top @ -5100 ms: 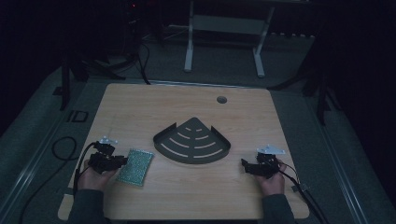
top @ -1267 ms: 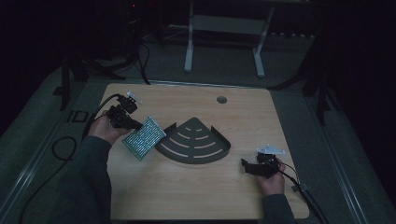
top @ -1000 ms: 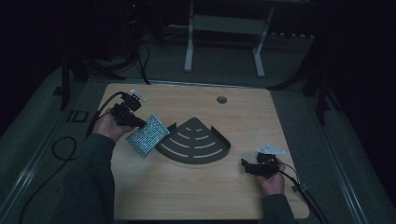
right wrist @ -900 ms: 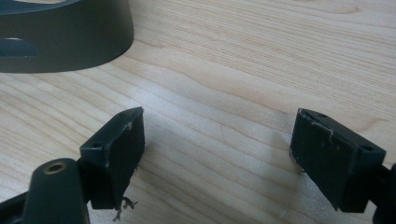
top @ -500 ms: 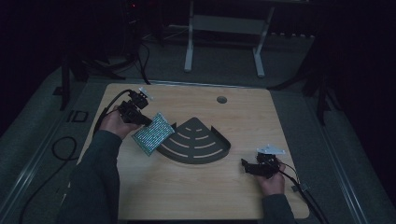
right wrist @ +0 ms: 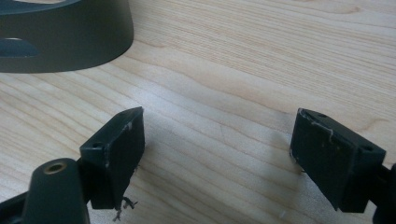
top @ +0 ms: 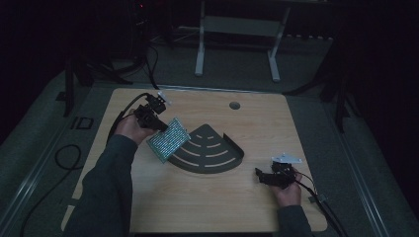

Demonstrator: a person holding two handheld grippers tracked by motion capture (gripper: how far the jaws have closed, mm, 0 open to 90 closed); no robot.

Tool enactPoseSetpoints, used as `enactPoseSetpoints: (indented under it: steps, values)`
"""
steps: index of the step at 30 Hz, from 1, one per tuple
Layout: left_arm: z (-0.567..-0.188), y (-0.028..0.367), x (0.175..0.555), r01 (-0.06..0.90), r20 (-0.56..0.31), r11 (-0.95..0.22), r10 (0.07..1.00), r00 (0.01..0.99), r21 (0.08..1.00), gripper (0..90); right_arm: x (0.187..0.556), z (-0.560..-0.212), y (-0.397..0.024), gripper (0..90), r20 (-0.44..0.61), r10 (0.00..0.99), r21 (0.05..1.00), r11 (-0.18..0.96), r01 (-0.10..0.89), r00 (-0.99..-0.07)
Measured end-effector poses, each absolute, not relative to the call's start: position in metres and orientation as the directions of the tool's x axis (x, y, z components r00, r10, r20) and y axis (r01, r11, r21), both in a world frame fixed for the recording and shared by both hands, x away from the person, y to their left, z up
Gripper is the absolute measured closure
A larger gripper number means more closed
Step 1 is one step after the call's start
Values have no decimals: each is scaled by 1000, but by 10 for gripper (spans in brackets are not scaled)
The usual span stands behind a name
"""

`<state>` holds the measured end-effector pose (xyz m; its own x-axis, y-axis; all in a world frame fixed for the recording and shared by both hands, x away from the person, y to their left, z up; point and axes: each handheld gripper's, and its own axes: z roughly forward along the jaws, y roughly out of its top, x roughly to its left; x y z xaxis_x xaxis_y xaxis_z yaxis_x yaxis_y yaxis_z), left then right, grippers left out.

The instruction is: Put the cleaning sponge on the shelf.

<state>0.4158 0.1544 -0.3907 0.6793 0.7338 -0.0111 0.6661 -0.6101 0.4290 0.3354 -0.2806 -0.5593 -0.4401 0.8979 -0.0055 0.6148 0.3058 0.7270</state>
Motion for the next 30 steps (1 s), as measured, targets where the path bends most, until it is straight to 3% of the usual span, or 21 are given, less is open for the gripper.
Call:
enactPoseSetpoints:
  steps: [30]
  values:
    - [-404, 138, 432, 654, -8, -619, 723, 690, 435, 900, 336, -559, -281, 175, -6, 898, 728, 306, 614, -441]
